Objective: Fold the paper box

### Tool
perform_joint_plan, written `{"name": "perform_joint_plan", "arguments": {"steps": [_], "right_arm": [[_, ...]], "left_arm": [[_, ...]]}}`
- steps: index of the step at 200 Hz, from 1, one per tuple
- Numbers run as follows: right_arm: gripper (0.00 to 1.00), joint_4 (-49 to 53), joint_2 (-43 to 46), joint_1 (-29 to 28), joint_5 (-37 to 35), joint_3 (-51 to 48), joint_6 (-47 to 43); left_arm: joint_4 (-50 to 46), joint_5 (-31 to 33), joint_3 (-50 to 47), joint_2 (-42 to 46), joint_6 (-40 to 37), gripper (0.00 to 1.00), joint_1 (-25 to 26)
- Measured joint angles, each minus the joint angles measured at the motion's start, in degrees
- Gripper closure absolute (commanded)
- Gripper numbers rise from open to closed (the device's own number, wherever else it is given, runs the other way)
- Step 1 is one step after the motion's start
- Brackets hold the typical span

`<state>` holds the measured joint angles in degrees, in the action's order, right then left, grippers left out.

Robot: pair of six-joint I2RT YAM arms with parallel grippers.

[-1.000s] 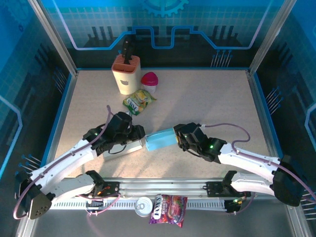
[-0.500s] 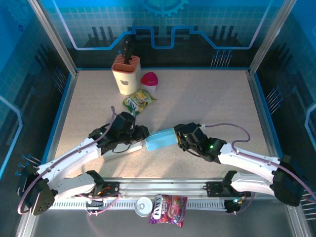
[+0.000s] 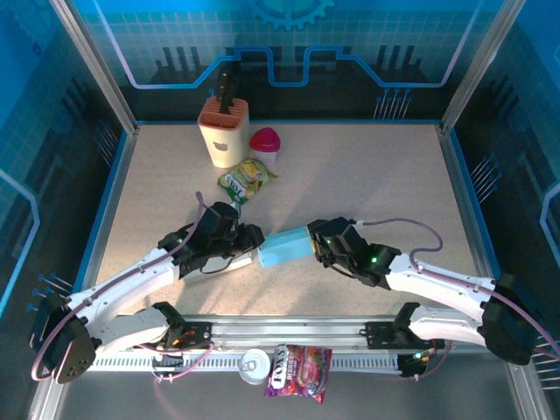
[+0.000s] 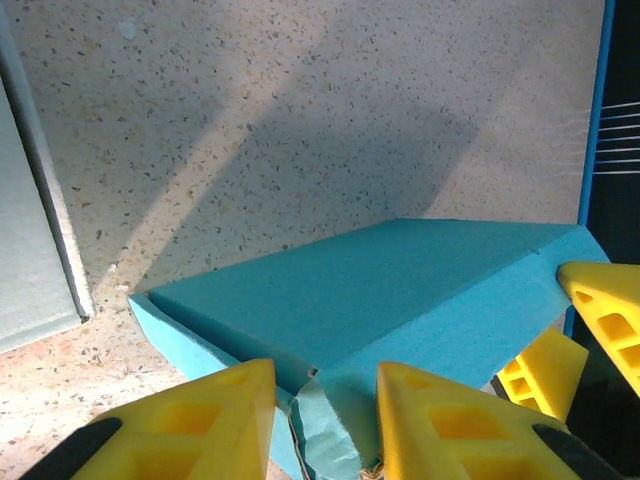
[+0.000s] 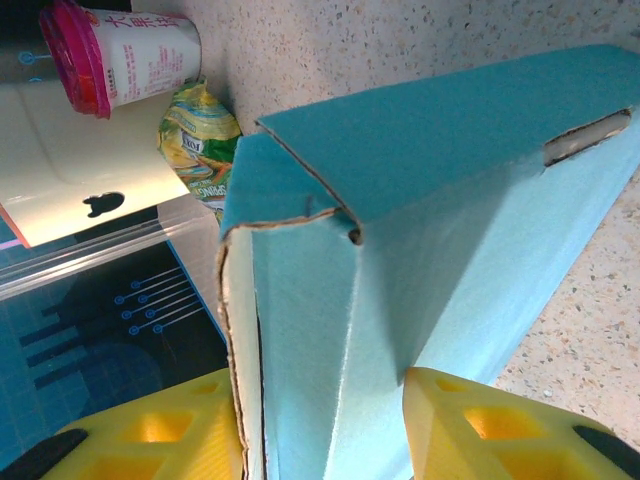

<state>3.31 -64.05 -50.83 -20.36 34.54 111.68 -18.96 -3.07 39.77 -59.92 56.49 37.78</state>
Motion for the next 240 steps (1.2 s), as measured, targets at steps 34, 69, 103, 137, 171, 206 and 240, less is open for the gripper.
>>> {"name": "perform_joint_plan", "arguments": {"steps": [34,69,103,137,171,206,240], "right_arm": [[0.57,-0.59,-0.33,0.00,0.07,0.00,0.00],[0.58,-0.85,-0.48,0.00,0.07,0.00,0.00],[0.58,-1.01,-0.70,0.00,0.02,0.00,0.02],[0.60,-1.33,-1.11,0.00,-0.22,0.00,0.20],[0.61,-1.60,-1.22,0.00,-0.15,0.00,0.46],[0.61,-1.73,-1.22,0.00,0.11,0.00,0.50],[0.61,-1.90,-1.60,0.00,0.26,0.00,0.63]], "left_arm": [[1.25,0.02,-1.77,1.88,0.70,0.71,0.39],[2.80,0.07,-2.97,2.56,1.92,0.71,0.52],[4.07,0.26,-3.58,2.67,2.14,0.74,0.79],[5.97,0.37,-4.59,2.60,2.16,0.73,1.22],[5.44,1.29,-5.18,4.07,1.97,0.67,1.79],[2.54,2.10,-5.42,6.54,-0.09,0.69,2.91],[2.91,1.49,-5.42,5.53,-2.64,0.68,2.91]]}}
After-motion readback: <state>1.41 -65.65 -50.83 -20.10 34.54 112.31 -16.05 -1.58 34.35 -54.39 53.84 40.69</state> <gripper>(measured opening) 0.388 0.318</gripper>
